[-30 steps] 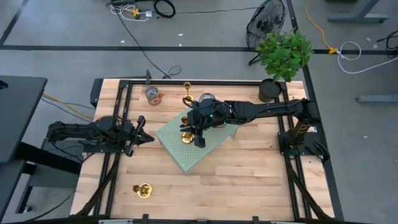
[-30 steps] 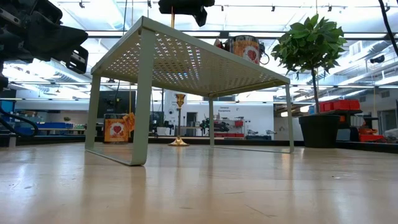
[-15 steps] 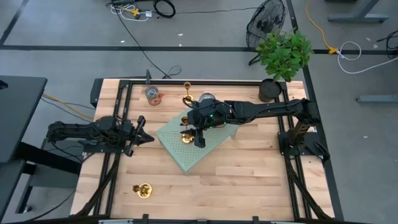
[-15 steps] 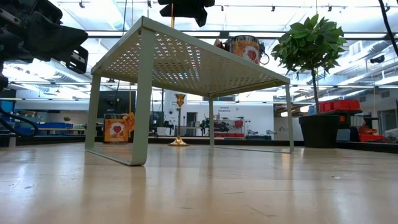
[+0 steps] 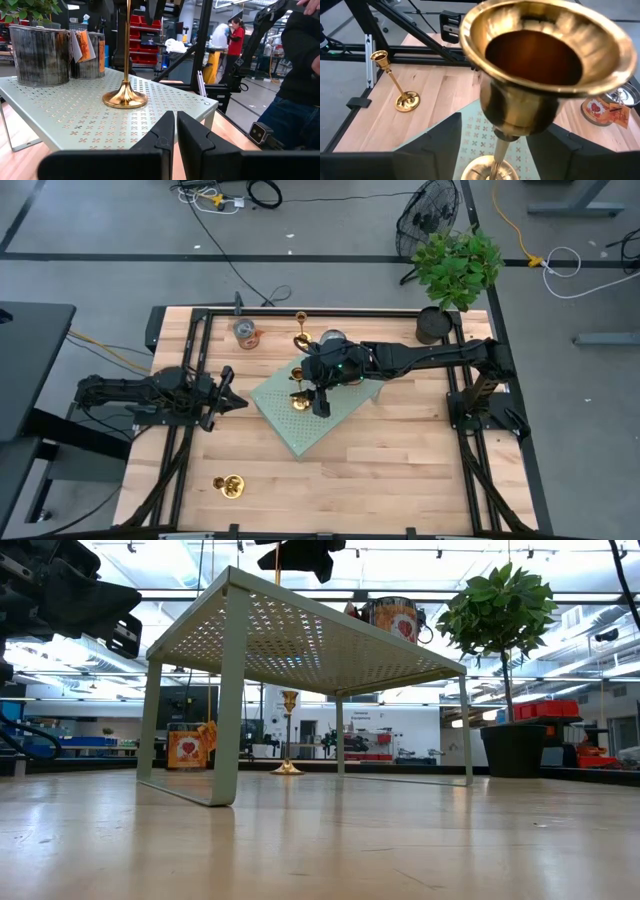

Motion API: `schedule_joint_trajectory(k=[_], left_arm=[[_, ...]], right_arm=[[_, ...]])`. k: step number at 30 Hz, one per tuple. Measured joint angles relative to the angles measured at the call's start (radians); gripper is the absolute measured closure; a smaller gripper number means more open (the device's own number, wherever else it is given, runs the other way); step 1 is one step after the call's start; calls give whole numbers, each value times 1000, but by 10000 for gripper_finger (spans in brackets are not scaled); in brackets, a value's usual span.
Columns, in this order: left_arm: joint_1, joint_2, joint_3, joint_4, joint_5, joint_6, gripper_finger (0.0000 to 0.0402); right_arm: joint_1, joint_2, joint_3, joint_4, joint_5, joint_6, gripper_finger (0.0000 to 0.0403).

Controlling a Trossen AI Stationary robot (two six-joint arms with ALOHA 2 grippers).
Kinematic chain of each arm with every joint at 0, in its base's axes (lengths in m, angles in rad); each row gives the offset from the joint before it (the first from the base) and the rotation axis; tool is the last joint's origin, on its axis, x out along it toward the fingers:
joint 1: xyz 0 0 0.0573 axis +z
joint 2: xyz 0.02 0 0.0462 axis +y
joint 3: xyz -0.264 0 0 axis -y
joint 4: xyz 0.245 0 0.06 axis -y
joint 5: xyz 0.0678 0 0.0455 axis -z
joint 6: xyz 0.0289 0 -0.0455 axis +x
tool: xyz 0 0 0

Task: Pick & Place candle stick holders
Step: Put the middle gold candle holder on the shelf, then put the silver scented candle on the shelf

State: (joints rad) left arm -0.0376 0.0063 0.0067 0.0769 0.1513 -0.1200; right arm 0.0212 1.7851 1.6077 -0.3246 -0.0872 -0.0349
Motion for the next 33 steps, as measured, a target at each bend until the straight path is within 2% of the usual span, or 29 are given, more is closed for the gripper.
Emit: schedule_joint_trajectory(k=[33], left_arm=[[0,0,0,0,0,0,376]], right_arm=[[-6,-88,-16,-84,-8,-2,182]])
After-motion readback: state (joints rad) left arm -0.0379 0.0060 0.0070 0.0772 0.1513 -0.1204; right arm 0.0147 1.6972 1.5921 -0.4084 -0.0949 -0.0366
